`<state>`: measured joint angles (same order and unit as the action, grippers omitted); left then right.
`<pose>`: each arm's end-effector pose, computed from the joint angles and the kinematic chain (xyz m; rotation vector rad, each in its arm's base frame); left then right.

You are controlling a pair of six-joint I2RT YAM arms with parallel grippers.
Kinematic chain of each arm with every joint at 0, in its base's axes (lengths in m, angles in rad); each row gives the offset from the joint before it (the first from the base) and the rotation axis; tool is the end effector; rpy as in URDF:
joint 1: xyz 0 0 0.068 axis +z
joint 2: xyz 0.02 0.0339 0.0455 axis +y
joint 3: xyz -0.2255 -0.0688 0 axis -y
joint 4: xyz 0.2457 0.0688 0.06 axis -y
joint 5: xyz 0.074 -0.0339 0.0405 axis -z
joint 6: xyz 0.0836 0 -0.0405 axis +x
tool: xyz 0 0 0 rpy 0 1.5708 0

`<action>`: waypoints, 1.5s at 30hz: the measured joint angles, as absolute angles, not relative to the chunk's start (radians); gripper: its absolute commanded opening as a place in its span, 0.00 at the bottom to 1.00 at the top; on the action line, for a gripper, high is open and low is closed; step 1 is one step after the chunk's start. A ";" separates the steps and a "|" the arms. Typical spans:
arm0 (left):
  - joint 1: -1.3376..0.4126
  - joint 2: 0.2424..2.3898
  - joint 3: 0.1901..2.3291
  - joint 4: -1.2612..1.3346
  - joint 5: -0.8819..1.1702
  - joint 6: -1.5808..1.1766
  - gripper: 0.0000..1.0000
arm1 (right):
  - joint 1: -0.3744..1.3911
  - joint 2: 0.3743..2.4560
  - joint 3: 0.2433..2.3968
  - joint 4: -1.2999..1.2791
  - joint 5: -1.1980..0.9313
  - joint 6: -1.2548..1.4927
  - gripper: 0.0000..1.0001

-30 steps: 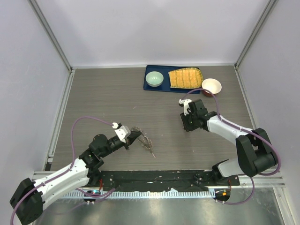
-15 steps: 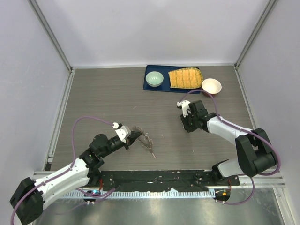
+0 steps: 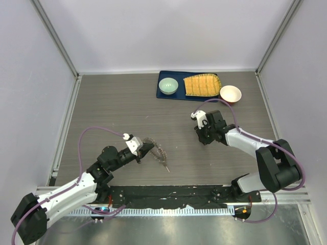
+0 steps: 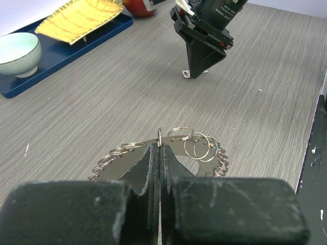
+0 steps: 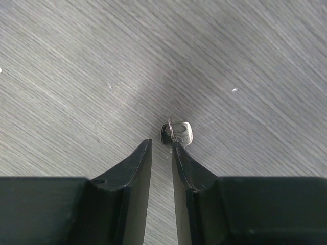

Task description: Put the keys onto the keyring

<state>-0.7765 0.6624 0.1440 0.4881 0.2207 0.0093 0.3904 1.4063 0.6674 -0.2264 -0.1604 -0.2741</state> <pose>0.1590 -0.1818 0.1778 0.7934 1.4524 -0.7666 0.2670 0.1243 0.0861 -0.8871 2.3760 0.2495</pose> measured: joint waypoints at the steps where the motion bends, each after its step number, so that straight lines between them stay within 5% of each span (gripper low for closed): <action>1: -0.777 0.662 0.144 0.488 0.221 0.009 0.00 | 0.390 1.407 0.667 -0.220 -0.159 -0.275 0.29; 45: -0.777 0.672 0.148 0.488 0.228 0.009 0.00 | 0.390 1.445 0.668 -0.158 -0.125 -0.288 0.25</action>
